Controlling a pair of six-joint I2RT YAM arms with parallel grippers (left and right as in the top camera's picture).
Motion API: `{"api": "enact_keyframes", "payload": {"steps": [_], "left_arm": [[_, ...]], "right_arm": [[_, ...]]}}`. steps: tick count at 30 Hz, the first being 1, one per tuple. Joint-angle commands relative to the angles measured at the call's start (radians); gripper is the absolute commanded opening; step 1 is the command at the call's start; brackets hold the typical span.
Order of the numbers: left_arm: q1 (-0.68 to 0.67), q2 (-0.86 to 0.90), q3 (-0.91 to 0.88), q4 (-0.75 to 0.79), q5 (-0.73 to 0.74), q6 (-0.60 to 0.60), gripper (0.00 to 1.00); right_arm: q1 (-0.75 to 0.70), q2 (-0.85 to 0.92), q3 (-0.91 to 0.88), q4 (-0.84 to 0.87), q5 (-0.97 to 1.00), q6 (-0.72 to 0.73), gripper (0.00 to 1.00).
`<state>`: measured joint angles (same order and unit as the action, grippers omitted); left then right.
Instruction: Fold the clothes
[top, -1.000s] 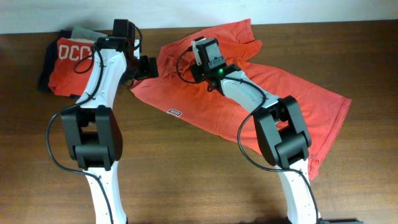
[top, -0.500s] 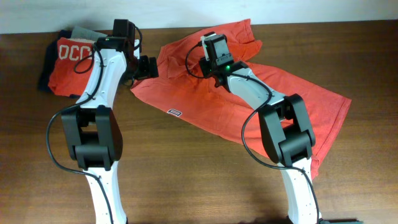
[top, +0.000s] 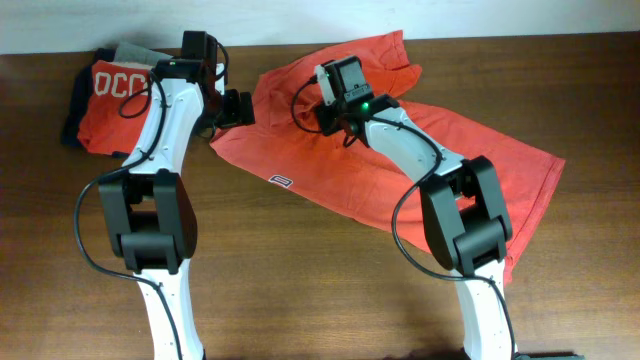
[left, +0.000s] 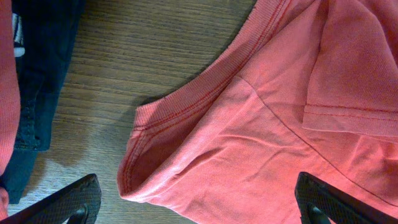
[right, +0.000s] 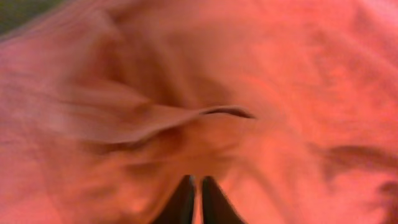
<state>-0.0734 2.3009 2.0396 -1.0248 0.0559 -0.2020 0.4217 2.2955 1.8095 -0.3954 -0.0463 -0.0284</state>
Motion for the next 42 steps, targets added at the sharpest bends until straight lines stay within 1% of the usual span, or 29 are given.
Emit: {"api": "enact_keyframes", "payload": {"steps": [1, 10, 17, 22, 25, 31, 38, 42], "left_arm": [[-0.002, -0.003, 0.003, -0.001, 0.008, 0.009, 0.99], [-0.002, -0.003, 0.003, -0.001, 0.008, 0.009, 0.99], [-0.002, -0.003, 0.003, -0.001, 0.008, 0.009, 0.99], [-0.002, -0.003, 0.003, -0.001, 0.008, 0.009, 0.99], [-0.002, -0.003, 0.003, -0.001, 0.008, 0.009, 0.99], [-0.002, -0.003, 0.003, -0.001, 0.008, 0.009, 0.99], [-0.002, -0.003, 0.003, -0.001, 0.008, 0.009, 0.99], [-0.002, -0.003, 0.003, -0.001, 0.008, 0.009, 0.99]], "right_arm": [[0.035, -0.041, 0.025, -0.021, -0.101, 0.006, 0.04], [0.069, 0.031, 0.021, -0.027, -0.101, 0.032, 0.04], [0.070, 0.081, 0.021, 0.010, -0.111, 0.097, 0.04], [0.071, 0.102, 0.021, 0.035, -0.163, 0.124, 0.04], [0.071, 0.118, 0.021, 0.058, -0.172, 0.166, 0.04], [0.072, 0.154, 0.021, 0.106, -0.171, 0.169, 0.04], [0.069, 0.169, 0.021, 0.253, -0.153, 0.169, 0.04], [0.048, 0.169, 0.021, 0.379, -0.048, 0.169, 0.04]]}}
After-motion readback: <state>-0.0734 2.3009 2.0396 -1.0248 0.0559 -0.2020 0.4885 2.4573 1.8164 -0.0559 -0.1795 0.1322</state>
